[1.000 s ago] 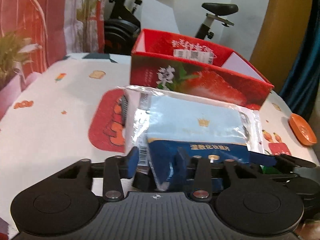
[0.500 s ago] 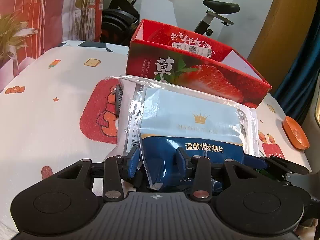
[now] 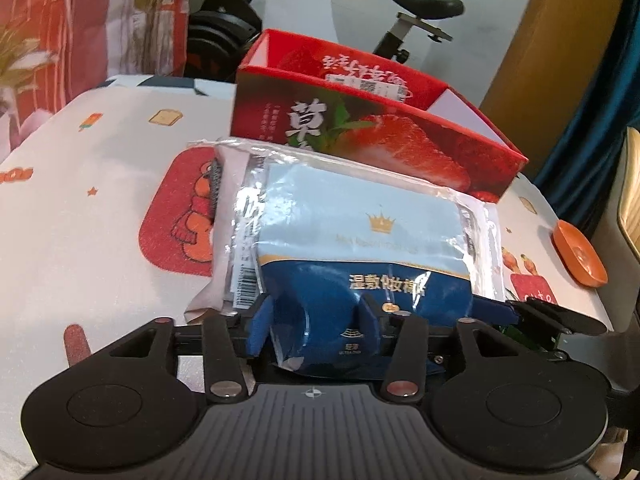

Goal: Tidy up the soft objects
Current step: 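Grasp the blue cotton-pad pack with both tools together, then lift the blue pack with both tools and carry it into the red box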

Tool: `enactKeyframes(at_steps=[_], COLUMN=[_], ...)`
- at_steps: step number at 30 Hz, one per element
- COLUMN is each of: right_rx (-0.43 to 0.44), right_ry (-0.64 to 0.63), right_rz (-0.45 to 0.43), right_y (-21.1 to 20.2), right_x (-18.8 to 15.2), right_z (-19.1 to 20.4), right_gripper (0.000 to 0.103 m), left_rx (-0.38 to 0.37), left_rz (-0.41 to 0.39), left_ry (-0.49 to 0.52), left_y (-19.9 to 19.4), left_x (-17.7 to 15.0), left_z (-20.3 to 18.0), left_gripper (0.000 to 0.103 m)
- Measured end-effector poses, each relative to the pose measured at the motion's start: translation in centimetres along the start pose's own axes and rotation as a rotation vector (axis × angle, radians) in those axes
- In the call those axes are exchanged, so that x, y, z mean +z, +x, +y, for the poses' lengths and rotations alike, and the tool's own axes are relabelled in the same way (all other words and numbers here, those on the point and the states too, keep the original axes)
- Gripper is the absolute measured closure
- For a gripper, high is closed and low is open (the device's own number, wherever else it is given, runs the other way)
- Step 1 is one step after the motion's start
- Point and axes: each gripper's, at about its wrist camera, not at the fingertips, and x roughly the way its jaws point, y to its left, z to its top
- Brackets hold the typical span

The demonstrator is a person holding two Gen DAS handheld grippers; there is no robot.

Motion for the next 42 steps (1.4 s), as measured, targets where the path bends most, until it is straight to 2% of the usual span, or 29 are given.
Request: enactKeyframes(at_steps=[5, 6, 9, 11, 12, 15, 18, 25, 31, 35, 38, 42], right_rx=[0.001, 0.004, 0.044, 0.045, 0.04, 0.04, 0.052, 0.072, 0.077, 0.106, 0.102, 0.08], right_ry=[0.0, 0.002, 0.021, 0.015, 0.008, 0.008, 0.036, 0.142, 0.162, 0.24, 0.226, 0.13], right_rz=[0.006, 0.009, 0.026, 0.031, 0.032, 0.038, 0.056, 0.058, 0.079, 0.092, 0.089, 0.071], right_y=[0.0, 0.0, -0.2, -0.4, -0.4, -0.7, -0.7, -1.3, -0.9, -0.4, -0.4, -1.0], right_x=[0.0, 0.0, 0.4, 0.5, 0.6, 0.7, 1.0, 1.8, 1.7, 1.4, 1.5, 1.7], right_z=[0.0, -0.1, -0.3, -0.1, 0.1, 0.2, -0.2, -1.7, -1.9, -2.8, -2.6, -1.1], right_gripper=[0.03, 0.034, 0.048, 0.05, 0.051, 0.052, 0.052, 0.052, 0.061, 0.064, 0.065, 0.066], left_rx=[-0.01, -0.015, -0.032, -0.059, -0.069, -0.103, -0.091, -0.114, -0.113, -0.115, -0.123, -0.14], left_rz=[0.009, 0.011, 0.016, 0.018, 0.018, 0.007, 0.0, 0.008, 0.009, 0.012, 0.017, 0.015], left_ry=[-0.074, -0.088, -0.129, -0.162, -0.17, -0.159, -0.122, -0.15, -0.148, -0.149, -0.169, -0.163], left_y=[0.5, 0.6, 0.8, 0.9, 1.0, 0.9, 0.8, 0.9, 1.0, 1.1, 1.3, 1.1], left_x=[-0.3, -0.4, -0.7, -0.8, -0.8, -0.9, -1.0, -1.1, -1.1, -1.2, -1.2, -1.1], left_z=[1.2, 1.5, 2.3, 2.8, 2.9, 2.9, 2.3, 2.9, 2.9, 2.9, 3.2, 2.9], left_gripper=[0.034, 0.034, 0.037, 0.049, 0.05, 0.051, 0.051, 0.05, 0.05, 0.049, 0.05, 0.05])
